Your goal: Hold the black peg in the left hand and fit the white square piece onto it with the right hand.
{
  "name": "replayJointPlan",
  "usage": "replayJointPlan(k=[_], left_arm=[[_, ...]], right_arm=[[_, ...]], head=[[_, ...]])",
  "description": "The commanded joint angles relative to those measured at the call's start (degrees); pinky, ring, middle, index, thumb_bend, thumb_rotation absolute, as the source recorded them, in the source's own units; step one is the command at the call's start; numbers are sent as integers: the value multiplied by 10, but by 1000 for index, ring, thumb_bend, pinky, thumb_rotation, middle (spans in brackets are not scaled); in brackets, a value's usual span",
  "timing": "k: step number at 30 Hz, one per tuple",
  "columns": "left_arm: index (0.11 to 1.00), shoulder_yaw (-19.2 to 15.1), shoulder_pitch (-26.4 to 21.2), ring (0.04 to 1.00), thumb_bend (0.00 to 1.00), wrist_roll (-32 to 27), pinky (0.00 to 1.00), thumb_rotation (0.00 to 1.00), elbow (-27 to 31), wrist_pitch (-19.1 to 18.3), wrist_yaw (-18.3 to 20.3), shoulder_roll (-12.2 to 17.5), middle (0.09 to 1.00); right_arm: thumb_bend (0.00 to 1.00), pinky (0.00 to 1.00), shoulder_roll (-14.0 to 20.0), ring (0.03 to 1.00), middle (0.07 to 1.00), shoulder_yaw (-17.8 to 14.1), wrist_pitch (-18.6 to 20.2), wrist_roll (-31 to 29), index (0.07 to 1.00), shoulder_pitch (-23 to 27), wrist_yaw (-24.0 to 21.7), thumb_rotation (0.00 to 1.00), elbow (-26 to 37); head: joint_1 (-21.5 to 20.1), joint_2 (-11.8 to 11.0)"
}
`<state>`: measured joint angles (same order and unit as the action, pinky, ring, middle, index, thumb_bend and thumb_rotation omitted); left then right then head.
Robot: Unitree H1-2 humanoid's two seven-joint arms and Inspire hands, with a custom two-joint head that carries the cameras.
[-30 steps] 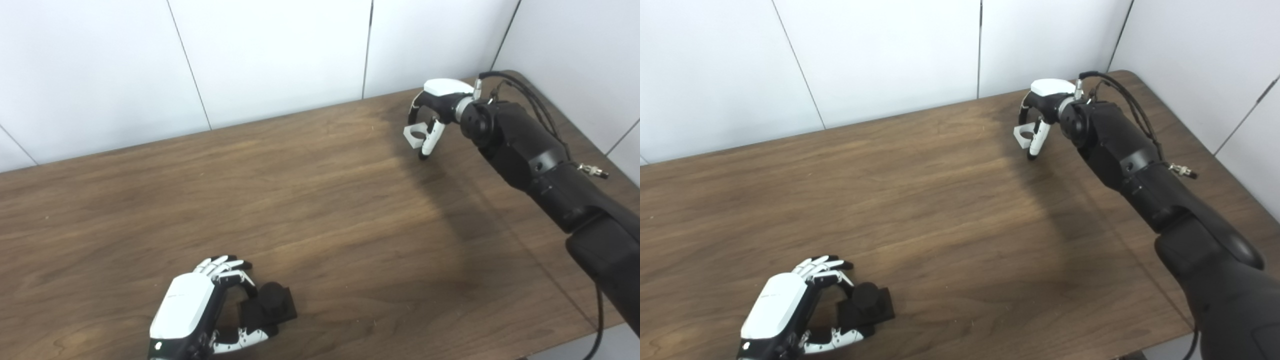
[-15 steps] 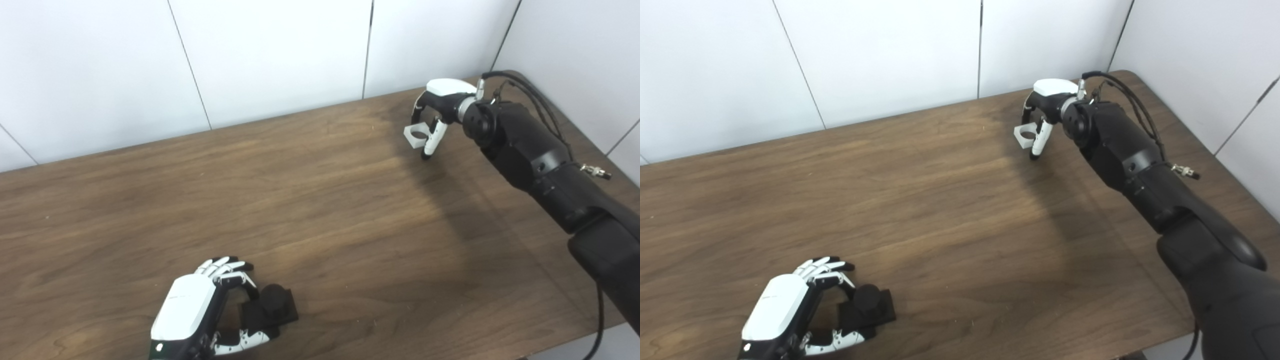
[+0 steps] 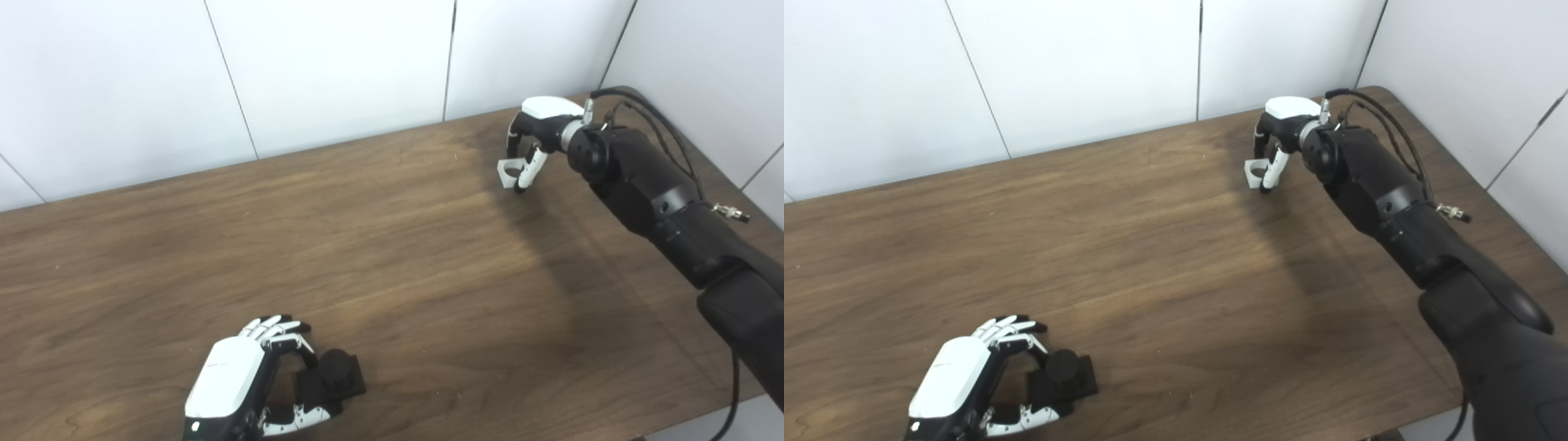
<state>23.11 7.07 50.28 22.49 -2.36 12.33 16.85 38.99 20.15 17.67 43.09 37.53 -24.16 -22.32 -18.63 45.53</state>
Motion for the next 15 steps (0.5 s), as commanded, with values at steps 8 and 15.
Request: replayJointPlan(k=[8,15], left_arm=[[487,14,16,870,516,8,913,44,3,-8,40,3,777],[487,17,14,871,516,9,917,44,1,-12,44,3,777]], right_arm=[[524,850,19,880,779,-6,-16,-3,484,-14,0,131,36],[523,837,31,896,793,-9,-43,-15,486,-29,-30,133,137]], head=[[6,2],[17,3]])
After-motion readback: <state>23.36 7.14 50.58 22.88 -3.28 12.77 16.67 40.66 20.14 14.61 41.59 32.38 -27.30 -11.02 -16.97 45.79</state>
